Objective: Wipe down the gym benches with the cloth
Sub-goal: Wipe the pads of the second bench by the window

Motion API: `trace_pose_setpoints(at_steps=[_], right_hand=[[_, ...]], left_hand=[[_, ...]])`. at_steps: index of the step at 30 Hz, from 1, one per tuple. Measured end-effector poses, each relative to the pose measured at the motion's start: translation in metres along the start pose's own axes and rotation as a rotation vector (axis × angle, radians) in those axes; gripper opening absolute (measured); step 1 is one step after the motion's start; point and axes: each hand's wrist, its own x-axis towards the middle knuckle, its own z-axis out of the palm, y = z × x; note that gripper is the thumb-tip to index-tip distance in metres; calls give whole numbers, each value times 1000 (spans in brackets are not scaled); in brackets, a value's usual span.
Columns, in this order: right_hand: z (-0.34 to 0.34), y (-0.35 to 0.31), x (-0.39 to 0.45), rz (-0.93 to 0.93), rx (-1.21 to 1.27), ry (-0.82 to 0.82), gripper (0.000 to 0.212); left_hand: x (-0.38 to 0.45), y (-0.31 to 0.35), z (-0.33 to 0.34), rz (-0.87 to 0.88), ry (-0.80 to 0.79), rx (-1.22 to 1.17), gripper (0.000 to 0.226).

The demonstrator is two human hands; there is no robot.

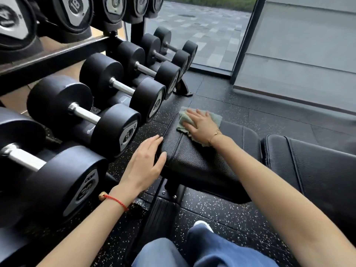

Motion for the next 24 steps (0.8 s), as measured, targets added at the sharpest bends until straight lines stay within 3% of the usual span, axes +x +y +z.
trace_pose_setpoints(at_steps=[4,6,9,11,13,18,20,24], right_hand=[[-2,-6,-104,-260,71,13,57],[-5,14,-143,-300,62,-21,57],[-24,63,-116,-77,58,19,65],[-34,85,-77,135,4,20,57],[-31,84,-61,218,-56,12,55],[-17,25,-154,-108,-11,-22,63],[-8,12,-187,-205,-120,9,59],[10,-16,-174,-241,-256,75,61]], left_hand=[[19,7,9,51,-25,24,71],[30,10,13,63,-48,41,72],[37,11,17,67,-72,75,74],[37,9,16,74,-75,90,73],[35,6,14,83,-94,98,72],[31,4,6,93,-130,89,61],[25,3,3,106,-117,87,59],[12,-5,1,115,-78,52,59]])
